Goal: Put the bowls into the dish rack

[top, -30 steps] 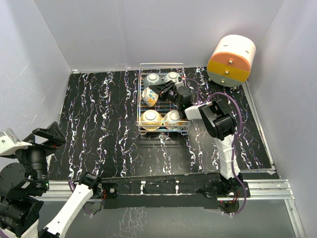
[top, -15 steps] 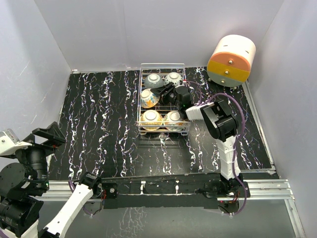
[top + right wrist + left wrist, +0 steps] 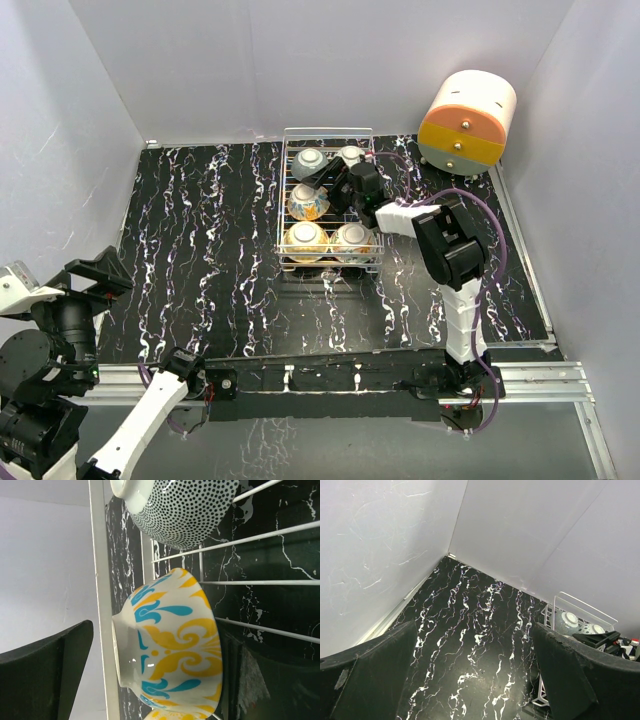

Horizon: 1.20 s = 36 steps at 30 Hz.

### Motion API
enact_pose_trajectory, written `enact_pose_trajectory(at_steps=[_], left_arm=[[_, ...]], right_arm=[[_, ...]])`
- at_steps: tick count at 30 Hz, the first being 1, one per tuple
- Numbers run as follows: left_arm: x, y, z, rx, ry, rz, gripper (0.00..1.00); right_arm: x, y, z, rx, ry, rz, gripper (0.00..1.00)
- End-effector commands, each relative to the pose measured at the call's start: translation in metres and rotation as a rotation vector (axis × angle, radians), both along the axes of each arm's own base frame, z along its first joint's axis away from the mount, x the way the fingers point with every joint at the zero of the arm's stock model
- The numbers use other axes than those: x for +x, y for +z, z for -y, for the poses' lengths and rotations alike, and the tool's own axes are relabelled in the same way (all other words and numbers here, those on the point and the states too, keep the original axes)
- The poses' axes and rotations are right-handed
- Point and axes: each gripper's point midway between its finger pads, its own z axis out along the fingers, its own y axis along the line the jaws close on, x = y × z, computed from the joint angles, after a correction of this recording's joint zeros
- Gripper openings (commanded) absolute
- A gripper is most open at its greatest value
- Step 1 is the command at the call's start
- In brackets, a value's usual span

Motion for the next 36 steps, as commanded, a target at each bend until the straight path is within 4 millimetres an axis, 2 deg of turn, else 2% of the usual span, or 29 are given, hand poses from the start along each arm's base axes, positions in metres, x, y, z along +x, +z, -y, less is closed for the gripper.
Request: enact_pose_trajectory(at_steps=[1, 8, 14, 19, 23, 29, 32, 36], left_arm=[[-0.002, 0.003, -0.001, -0.001, -0.006, 0.013, 0.97], [-0.002, 0.002, 0.0, -0.005, -0.01, 0.012, 0.97], [0.002, 0.002, 0.003, -0.002, -0.021, 0.008, 0.97], [0.005, 0.0, 0.006, -0.007, -0.032, 0.004, 0.97], [0.007, 0.0, 0.008, -0.006, -0.036, -0.002, 0.97], [0.009, 0.001, 0.008, 0.003, -0.036, -0.008, 0.97], [0.011, 0.001, 0.01, 0.011, -0.041, -0.016, 0.97], [0.017, -0.001, 0.015, 0.017, -0.058, -0.031, 0.97]], right_arm=[[0.018, 0.045, 0.005, -0.1, -0.015, 0.118, 0.99], [0.021, 0.041, 0.015, -0.242, -0.009, 0.121, 0.99], [0.028, 0.05, 0.032, -0.403, -0.023, 0.165, 0.99], [0.033, 0.047, 0.033, -0.523, 0.036, 0.17, 0.99], [0.031, 0.048, 0.032, -0.55, 0.074, 0.186, 0.99], [0.026, 0.078, 0.047, -0.586, 0.01, 0.276, 0.99], [0.024, 0.102, 0.057, -0.63, -0.018, 0.315, 0.99], [0.011, 0.136, 0.067, -0.687, -0.028, 0.38, 0.99]])
